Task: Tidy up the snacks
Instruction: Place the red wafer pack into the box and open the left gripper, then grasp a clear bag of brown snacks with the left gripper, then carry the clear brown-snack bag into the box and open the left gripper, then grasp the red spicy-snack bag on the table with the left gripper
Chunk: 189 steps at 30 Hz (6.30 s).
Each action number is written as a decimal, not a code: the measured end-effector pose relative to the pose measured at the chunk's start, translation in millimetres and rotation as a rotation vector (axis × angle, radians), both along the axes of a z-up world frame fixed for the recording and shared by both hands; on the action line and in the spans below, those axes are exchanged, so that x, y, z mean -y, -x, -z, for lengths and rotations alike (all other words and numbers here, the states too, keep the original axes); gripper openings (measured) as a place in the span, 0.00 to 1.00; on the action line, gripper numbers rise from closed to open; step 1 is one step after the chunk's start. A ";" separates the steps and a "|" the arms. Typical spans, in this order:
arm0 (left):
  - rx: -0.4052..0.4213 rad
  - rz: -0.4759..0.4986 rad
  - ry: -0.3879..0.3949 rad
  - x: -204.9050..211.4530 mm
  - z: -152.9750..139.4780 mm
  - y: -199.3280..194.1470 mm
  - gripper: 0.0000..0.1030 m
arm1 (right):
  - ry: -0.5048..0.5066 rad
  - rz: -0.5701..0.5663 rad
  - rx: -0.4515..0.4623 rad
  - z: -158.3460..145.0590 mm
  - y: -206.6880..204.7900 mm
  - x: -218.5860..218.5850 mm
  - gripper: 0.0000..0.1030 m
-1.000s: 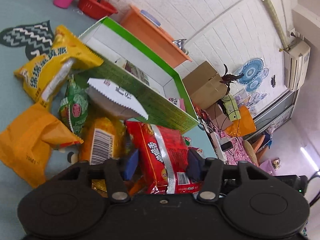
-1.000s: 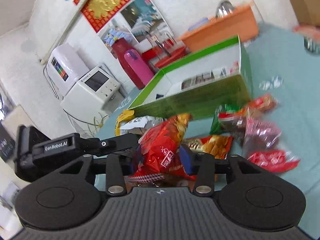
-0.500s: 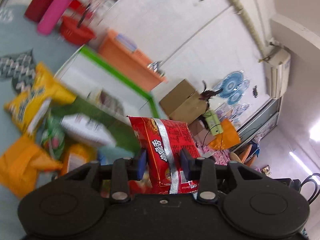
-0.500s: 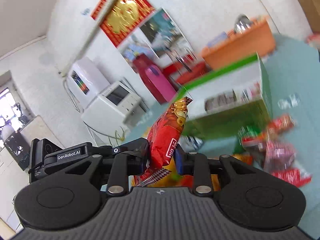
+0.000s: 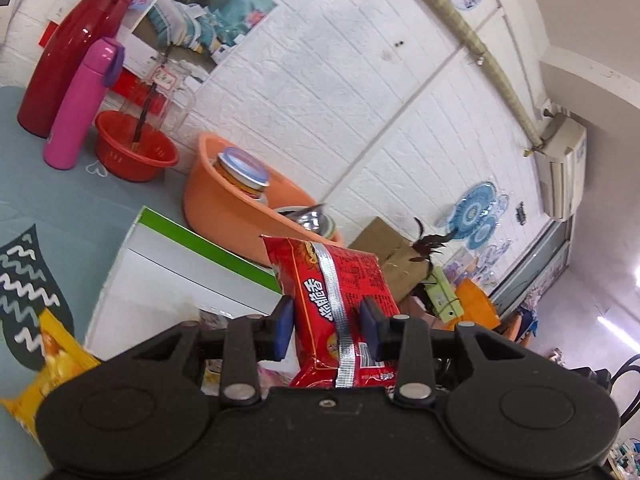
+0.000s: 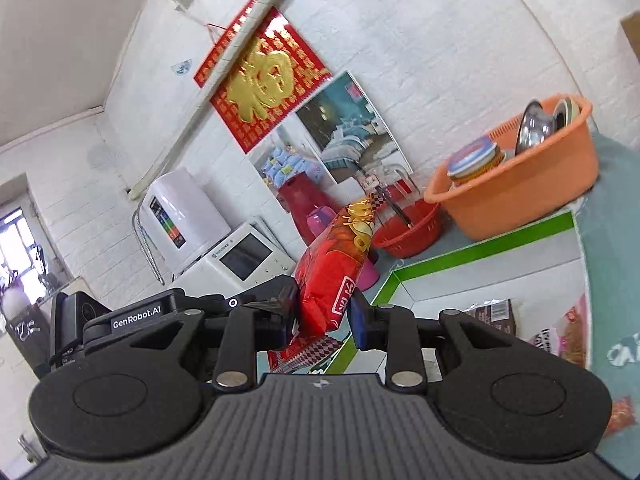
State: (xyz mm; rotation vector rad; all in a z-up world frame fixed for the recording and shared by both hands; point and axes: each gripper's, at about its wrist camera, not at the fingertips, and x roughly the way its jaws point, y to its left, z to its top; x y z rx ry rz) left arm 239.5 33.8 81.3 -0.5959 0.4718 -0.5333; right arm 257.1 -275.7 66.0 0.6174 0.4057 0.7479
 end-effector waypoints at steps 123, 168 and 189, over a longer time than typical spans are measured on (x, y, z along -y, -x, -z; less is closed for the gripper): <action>-0.068 0.053 -0.173 45.1 30.7 -24.3 1.00 | 0.363 0.147 0.130 20.1 18.1 -0.3 1.00; -0.339 0.305 -0.188 97.7 104.1 64.2 1.00 | 0.307 0.185 -0.106 82.5 171.7 57.9 1.00; -0.246 0.255 -0.218 107.4 94.9 79.2 0.47 | 0.313 0.176 -0.129 85.8 153.9 31.7 0.83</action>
